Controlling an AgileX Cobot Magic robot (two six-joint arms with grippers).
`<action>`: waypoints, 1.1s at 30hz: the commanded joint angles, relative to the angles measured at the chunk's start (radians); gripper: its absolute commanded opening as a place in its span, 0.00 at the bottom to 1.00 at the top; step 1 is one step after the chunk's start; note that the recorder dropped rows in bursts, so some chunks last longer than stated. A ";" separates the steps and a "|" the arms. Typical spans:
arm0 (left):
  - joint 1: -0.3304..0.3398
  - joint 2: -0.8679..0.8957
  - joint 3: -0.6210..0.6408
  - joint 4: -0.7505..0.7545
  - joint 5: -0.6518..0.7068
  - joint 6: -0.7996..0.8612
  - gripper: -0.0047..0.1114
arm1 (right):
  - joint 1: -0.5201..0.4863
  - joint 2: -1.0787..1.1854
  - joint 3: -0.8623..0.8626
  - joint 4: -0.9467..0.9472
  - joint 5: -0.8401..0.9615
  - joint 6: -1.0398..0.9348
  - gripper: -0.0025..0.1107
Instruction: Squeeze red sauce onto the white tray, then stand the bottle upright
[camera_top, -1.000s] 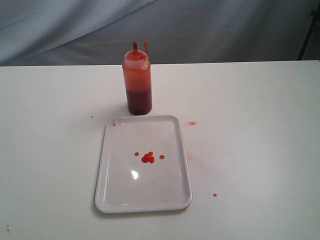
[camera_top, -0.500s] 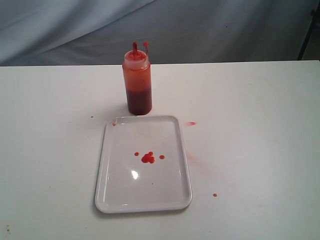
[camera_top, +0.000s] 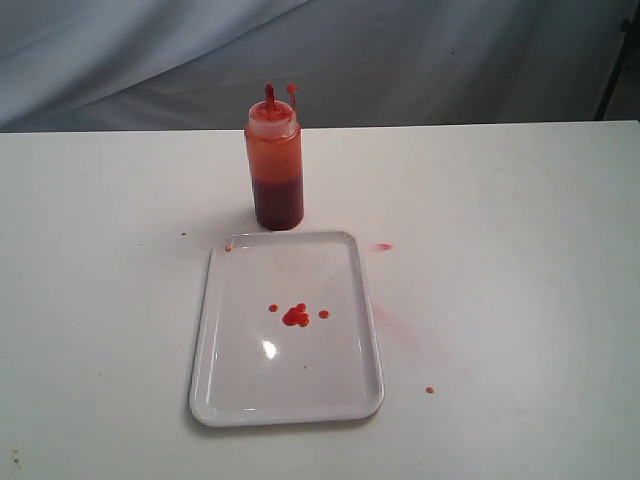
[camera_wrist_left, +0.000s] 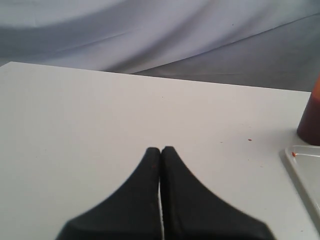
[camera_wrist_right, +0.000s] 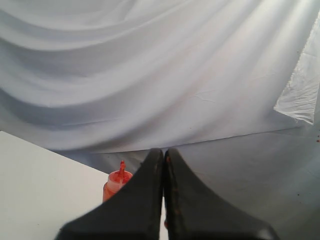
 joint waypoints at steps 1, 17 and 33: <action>0.002 -0.005 0.005 0.003 -0.007 -0.006 0.04 | -0.005 -0.001 0.004 0.006 -0.011 0.001 0.02; 0.002 -0.005 0.005 0.003 -0.007 -0.006 0.04 | -0.005 -0.001 0.004 0.006 -0.011 0.001 0.02; 0.002 -0.005 0.005 0.003 -0.007 -0.006 0.04 | -0.347 -0.237 0.004 0.079 0.224 0.020 0.02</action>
